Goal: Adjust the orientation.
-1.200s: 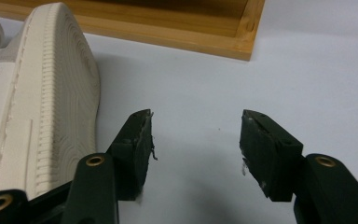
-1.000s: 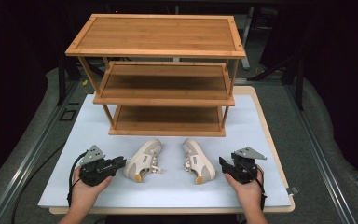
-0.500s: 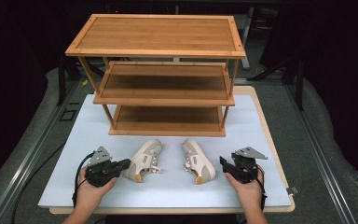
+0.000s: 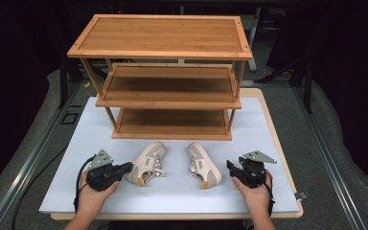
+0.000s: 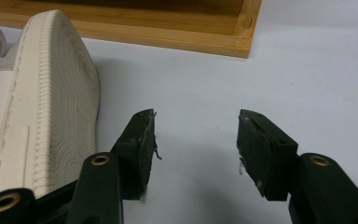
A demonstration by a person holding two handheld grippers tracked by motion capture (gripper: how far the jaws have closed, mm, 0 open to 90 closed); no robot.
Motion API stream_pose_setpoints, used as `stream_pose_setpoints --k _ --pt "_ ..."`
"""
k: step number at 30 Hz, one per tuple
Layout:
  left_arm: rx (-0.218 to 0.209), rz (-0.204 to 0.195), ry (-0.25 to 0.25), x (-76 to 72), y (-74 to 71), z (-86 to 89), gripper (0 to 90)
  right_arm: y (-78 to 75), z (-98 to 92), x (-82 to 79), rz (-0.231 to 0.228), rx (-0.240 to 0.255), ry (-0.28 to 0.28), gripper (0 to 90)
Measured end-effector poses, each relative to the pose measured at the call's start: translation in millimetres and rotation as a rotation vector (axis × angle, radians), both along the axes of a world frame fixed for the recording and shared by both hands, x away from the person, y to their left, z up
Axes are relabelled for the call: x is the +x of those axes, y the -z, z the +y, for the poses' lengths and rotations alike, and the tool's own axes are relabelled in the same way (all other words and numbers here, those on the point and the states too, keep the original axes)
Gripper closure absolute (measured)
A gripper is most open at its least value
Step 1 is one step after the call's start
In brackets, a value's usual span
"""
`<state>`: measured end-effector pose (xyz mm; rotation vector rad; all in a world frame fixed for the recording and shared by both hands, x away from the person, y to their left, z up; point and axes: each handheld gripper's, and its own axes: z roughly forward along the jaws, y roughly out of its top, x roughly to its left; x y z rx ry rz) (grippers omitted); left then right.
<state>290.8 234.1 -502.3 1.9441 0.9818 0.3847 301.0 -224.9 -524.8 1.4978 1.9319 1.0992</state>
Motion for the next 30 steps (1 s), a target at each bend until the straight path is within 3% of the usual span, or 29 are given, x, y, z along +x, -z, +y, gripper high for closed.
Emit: stream_pose_setpoints --k 7,8,12,17,18,20,23,30 --pt "0.008 -0.006 -0.037 4.0 0.3 5.8 86.7 -0.1 -0.8 0.1 -0.001 0.010 0.007 46.1" --pt "0.018 -0.014 -0.067 7.3 2.1 9.7 87.5 -0.1 -0.9 0.0 -0.001 0.012 0.008 46.0" --pt "0.019 -0.002 -0.093 13.6 4.8 15.9 88.6 -0.2 -1.5 0.0 -0.003 0.014 0.012 45.9" --pt "0.015 0.053 -0.129 22.9 13.1 23.4 88.8 0.0 -2.0 0.3 -0.005 0.016 0.015 45.7" --pt "0.030 0.069 -0.141 24.5 16.2 24.1 89.0 -0.1 -2.2 0.3 -0.001 0.019 0.017 45.7" --pt "0.011 0.089 -0.134 26.5 18.3 25.6 87.5 0.0 -2.9 0.5 0.002 0.026 0.016 45.5" --pt "0.030 0.077 -0.143 25.7 17.2 24.8 84.5 0.1 -4.4 0.7 0.003 0.034 0.019 45.4" --pt "-0.028 0.041 -0.172 22.8 4.7 28.0 71.1 0.0 -6.5 0.8 0.002 0.048 0.031 45.4"
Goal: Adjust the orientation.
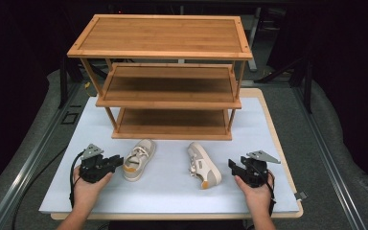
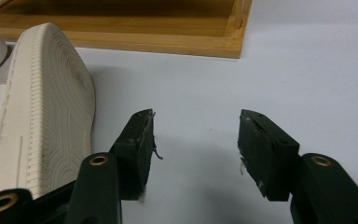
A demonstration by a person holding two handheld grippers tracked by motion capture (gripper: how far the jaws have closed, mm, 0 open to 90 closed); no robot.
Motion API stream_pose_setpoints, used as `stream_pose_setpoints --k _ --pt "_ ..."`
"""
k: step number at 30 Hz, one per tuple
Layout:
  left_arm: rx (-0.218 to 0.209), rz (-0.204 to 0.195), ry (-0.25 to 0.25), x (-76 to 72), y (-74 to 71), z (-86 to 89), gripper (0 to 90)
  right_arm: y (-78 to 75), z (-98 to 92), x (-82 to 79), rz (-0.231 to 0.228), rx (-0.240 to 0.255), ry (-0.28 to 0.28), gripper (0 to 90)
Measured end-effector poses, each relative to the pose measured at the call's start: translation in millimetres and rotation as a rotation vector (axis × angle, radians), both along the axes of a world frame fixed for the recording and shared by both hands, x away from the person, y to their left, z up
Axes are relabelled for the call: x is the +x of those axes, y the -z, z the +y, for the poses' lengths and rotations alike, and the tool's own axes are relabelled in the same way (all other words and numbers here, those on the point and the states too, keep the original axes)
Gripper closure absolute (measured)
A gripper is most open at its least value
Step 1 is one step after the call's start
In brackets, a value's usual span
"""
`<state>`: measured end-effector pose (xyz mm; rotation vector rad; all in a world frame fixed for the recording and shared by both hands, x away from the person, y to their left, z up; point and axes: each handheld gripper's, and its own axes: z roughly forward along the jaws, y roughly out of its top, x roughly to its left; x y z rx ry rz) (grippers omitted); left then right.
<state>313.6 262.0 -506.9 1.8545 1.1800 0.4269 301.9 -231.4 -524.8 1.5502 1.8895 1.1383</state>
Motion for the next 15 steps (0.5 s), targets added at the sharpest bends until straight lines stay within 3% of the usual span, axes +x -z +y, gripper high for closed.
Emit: stream_pose_setpoints --k 4,7,10,15 --pt "-0.060 -0.002 0.034 4.6 -4.7 -2.2 63.8 0.0 0.5 -0.2 0.000 0.003 0.003 45.4" --pt "-0.050 0.005 0.044 8.4 -3.6 -6.1 62.8 0.5 1.0 0.1 -0.001 0.004 0.010 45.3" --pt "-0.068 0.061 0.051 18.8 3.0 -11.5 62.4 0.2 0.3 0.0 -0.002 0.006 0.006 45.4" --pt "-0.120 0.112 0.070 24.4 4.8 -8.7 63.9 -1.7 0.5 -1.9 -0.020 0.006 0.005 45.8"
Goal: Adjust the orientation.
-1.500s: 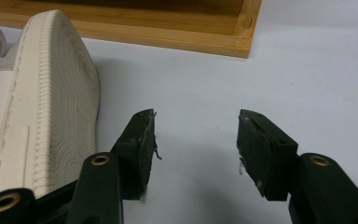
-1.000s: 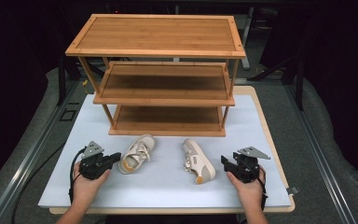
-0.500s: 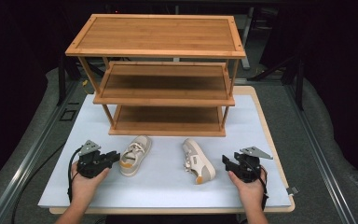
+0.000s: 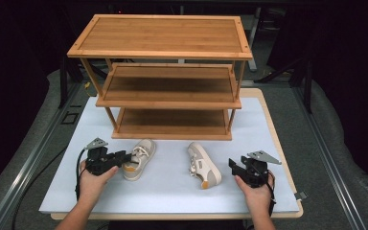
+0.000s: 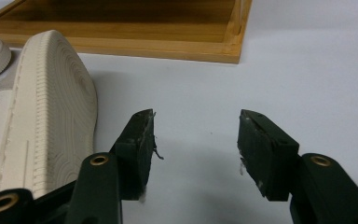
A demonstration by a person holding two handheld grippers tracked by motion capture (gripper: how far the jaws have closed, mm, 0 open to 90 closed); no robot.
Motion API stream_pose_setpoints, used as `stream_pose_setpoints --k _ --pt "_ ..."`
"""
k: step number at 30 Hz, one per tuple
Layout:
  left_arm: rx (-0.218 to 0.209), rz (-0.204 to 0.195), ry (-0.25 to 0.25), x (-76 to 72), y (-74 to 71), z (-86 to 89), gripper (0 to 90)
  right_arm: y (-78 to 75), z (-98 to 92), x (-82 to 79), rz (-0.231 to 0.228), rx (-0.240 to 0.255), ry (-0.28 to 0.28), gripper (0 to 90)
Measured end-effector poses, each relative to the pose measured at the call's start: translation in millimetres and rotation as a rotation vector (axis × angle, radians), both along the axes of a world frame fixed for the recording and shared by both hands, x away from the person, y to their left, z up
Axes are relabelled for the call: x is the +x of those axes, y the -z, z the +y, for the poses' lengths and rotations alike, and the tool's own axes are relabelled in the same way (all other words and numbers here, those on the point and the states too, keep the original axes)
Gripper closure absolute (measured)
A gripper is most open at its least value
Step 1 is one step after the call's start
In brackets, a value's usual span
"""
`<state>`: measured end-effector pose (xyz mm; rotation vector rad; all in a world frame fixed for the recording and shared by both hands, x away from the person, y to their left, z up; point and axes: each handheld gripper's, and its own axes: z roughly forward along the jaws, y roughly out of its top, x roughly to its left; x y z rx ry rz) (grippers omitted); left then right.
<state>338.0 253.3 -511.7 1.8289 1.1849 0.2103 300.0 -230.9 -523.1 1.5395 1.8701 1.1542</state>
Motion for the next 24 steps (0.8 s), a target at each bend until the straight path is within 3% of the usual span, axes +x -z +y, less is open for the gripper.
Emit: stream_pose_setpoints --k 7,10,16,18,24 --pt "0.034 0.002 0.005 -1.3 0.4 -0.7 61.4 -1.2 1.3 -0.8 -0.001 -0.004 -0.008 45.9" --pt "0.021 -0.017 0.006 -3.9 1.3 1.7 59.0 -1.7 0.5 -1.1 -0.007 0.001 -0.005 45.9" --pt "0.017 0.005 0.021 0.9 2.6 -3.5 56.3 -0.8 -0.5 -0.6 -0.003 0.007 -0.001 45.9" --pt "0.036 -0.002 0.023 1.8 3.1 -8.4 54.6 -0.9 0.1 -0.7 -0.001 0.006 -0.005 45.9" --pt "0.056 0.017 -0.001 5.7 5.9 -11.1 60.3 -0.3 0.2 -0.2 0.001 0.002 -0.003 45.9"
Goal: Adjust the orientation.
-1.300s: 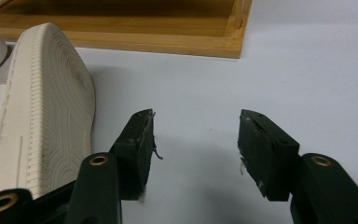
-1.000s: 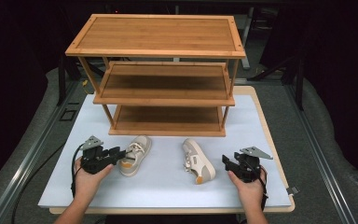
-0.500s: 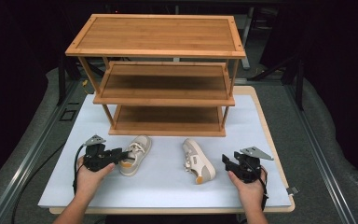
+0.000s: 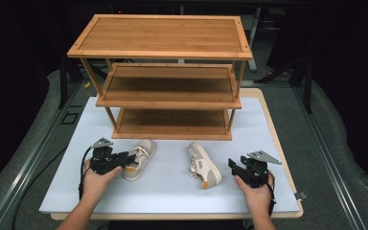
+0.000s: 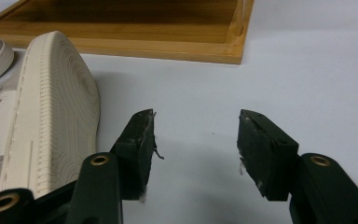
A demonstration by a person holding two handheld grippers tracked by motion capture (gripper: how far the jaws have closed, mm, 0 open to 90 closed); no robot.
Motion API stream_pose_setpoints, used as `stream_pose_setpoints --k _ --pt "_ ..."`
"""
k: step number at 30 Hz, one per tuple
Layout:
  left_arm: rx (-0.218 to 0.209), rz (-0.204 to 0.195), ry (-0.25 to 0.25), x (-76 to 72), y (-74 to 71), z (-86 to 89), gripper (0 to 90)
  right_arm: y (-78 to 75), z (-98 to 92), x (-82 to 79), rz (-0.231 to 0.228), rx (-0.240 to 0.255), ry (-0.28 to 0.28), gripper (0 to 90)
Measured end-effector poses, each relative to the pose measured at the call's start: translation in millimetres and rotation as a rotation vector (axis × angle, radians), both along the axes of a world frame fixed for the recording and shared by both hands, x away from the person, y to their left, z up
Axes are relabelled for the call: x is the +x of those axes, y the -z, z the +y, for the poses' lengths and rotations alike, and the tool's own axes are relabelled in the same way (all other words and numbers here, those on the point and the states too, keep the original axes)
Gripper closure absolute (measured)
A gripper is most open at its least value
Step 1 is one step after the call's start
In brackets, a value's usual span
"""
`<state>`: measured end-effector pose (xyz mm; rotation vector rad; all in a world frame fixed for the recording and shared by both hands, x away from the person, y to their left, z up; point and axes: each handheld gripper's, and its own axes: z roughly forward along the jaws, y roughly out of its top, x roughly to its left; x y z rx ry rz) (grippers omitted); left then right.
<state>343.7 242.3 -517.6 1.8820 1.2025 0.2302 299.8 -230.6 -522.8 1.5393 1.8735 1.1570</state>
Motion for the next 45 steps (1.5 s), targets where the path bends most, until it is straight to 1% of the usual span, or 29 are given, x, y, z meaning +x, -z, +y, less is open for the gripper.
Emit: stream_pose_setpoints --k 2,3,4,6,7,8,10,11,13,14,15,16,17,18,19,21,22,25,27,28,30,32,35,39,41,42,43,44,45 --pt "0.019 -0.009 -0.007 -2.4 -1.0 -2.7 61.8 -0.2 0.6 -0.3 0.000 0.003 -0.003 45.9" --pt "0.029 -0.006 -0.011 -4.3 -2.2 -4.0 63.2 -0.6 1.0 -0.6 -0.002 0.002 -0.002 45.9" --pt "0.028 0.002 -0.005 -6.1 -2.8 -4.8 65.2 -1.5 1.0 -1.3 -0.005 0.004 -0.009 46.0" --pt "0.011 0.018 0.006 -11.6 -2.0 -8.2 66.4 -3.5 2.6 -2.7 -0.018 0.005 -0.011 46.1" --pt "0.011 0.018 0.006 -11.6 -2.0 -8.2 66.3 -3.5 2.6 -2.7 -0.018 0.005 -0.011 46.1" --pt "0.010 0.015 0.015 -18.5 -1.8 -12.9 66.5 -6.8 5.4 -5.2 -0.031 0.005 -0.025 46.5" --pt "0.014 0.013 0.024 -20.6 -2.1 -14.9 67.5 -9.5 8.1 -7.5 -0.044 -0.003 -0.039 47.0" --pt "0.032 0.004 0.040 -26.2 -2.9 -20.4 68.1 -11.4 11.9 -9.6 -0.058 -0.007 -0.051 47.1" --pt "0.038 0.000 0.048 -31.3 -3.1 -24.7 68.3 -14.3 15.8 -12.3 -0.069 -0.013 -0.067 47.1" --pt "0.038 0.000 0.048 -31.3 -3.1 -24.7 68.3 -16.1 18.4 -14.1 -0.076 -0.013 -0.072 48.5" --pt "0.037 -0.008 0.051 -35.5 -2.5 -27.8 68.1 -18.5 21.4 -16.3 -0.079 -0.006 -0.087 52.7" --pt "0.035 -0.011 0.046 -36.6 -2.2 -28.2 67.9 -19.9 23.3 -17.6 -0.083 -0.001 -0.098 53.8" --pt "0.025 -0.014 0.044 -37.1 -1.4 -27.7 67.1 -21.9 26.1 -19.6 -0.091 -0.006 -0.109 59.2" --pt "0.025 -0.014 0.044 -37.1 -1.4 -27.7 66.3 -24.1 29.0 -22.0 -0.107 -0.016 -0.118 64.3" --pt "-0.004 -0.018 0.046 -37.0 0.2 -25.9 64.9 -26.8 32.7 -25.0 -0.125 -0.020 -0.143 72.8" --pt "-0.012 -0.027 0.052 -36.5 1.6 -23.8 62.9 -29.9 37.7 -28.6 -0.143 -0.021 -0.182 81.3" --pt "-0.013 -0.030 0.053 -36.5 1.9 -22.5 61.0 -30.8 40.7 -30.1 -0.151 -0.025 -0.197 83.1" --pt "-0.021 -0.030 0.051 -37.3 1.5 -19.8 57.6 -29.9 49.1 -31.3 -0.134 -0.035 -0.244 86.6" --pt "-0.021 -0.036 0.051 -38.3 1.0 -19.0 57.0 -26.4 54.5 -29.7 -0.107 -0.062 -0.271 87.3" --pt "-0.021 -0.036 0.051 -38.3 1.0 -19.0 57.0 -26.4 54.5 -29.7 -0.107 -0.062 -0.271 87.3" --pt "-0.021 -0.038 0.055 -37.9 1.2 -18.7 56.5 -22.3 56.4 -27.0 -0.078 -0.078 -0.287 87.4" --pt "-0.033 -0.033 0.057 -37.1 2.2 -17.8 56.0 -20.5 53.2 -24.8 -0.066 -0.060 -0.281 87.2" --pt "-0.037 -0.032 0.060 -36.8 2.5 -17.4 55.8 -19.3 47.5 -23.0 -0.073 -0.058 -0.247 86.7" --pt "-0.036 -0.032 0.059 -36.8 2.4 -17.6 55.9 -16.8 37.7 -19.1 -0.065 -0.011 -0.213 86.4" --pt "-0.040 -0.029 0.062 -36.6 2.6 -17.2 55.8 -15.7 33.8 -17.1 -0.064 -0.006 -0.193 86.5" --pt "-0.040 -0.029 0.062 -36.6 2.6 -17.2 55.9 -15.7 33.8 -17.1 -0.064 -0.006 -0.193 86.5" --pt "-0.046 -0.027 0.061 -36.4 2.9 -17.1 55.8 -14.2 29.6 -14.7 -0.060 -0.003 -0.168 85.6" --pt "-0.046 -0.027 0.061 -36.4 2.9 -17.1 55.8 -14.2 29.6 -14.7 -0.060 -0.003 -0.168 85.6" --pt "-0.051 -0.024 0.059 -36.3 3.1 -17.1 55.8 -12.2 25.4 -12.1 -0.050 0.004 -0.144 85.3"
